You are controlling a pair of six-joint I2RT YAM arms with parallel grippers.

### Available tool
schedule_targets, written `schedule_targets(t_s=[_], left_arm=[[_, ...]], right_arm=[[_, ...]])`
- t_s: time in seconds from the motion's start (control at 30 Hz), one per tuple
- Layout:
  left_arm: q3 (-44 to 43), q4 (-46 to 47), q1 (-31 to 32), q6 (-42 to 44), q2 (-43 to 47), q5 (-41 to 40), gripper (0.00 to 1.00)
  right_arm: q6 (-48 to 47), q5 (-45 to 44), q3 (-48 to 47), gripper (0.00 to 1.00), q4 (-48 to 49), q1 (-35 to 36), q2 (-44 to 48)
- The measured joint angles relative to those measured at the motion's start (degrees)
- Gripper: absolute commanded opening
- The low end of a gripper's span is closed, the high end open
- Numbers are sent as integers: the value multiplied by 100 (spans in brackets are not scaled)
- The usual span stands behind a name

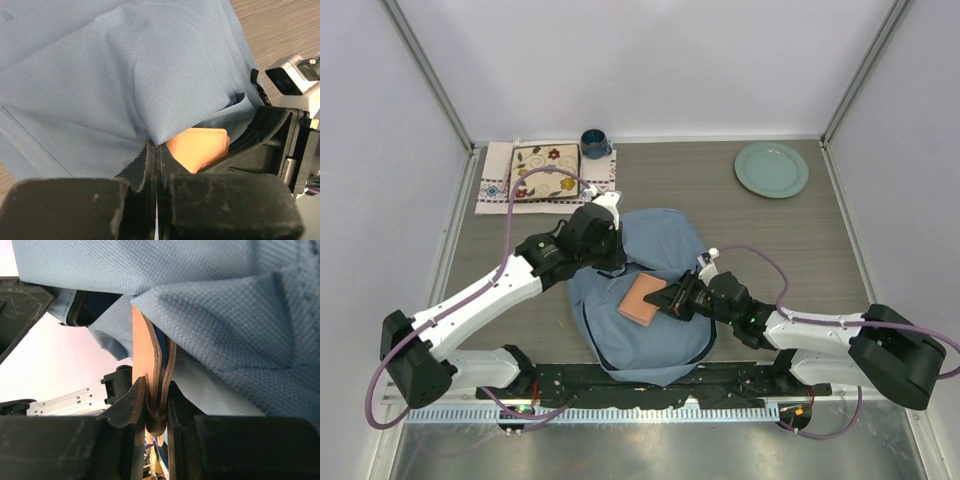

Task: Pack the student bag
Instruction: Place the personal item in the student bag.

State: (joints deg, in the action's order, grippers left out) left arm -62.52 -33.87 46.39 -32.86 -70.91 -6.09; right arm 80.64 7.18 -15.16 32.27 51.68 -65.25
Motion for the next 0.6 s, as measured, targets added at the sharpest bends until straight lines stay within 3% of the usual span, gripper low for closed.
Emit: schedule_targets(t_s=[0.3,0.6], left_arm=[[352,153,-4,-199,433,153,0],[673,437,-9,-319,739,273,0]], right_arm=[[343,-68,330,1,1342,35,-560],[323,-286,284,1,1567,50,-529]])
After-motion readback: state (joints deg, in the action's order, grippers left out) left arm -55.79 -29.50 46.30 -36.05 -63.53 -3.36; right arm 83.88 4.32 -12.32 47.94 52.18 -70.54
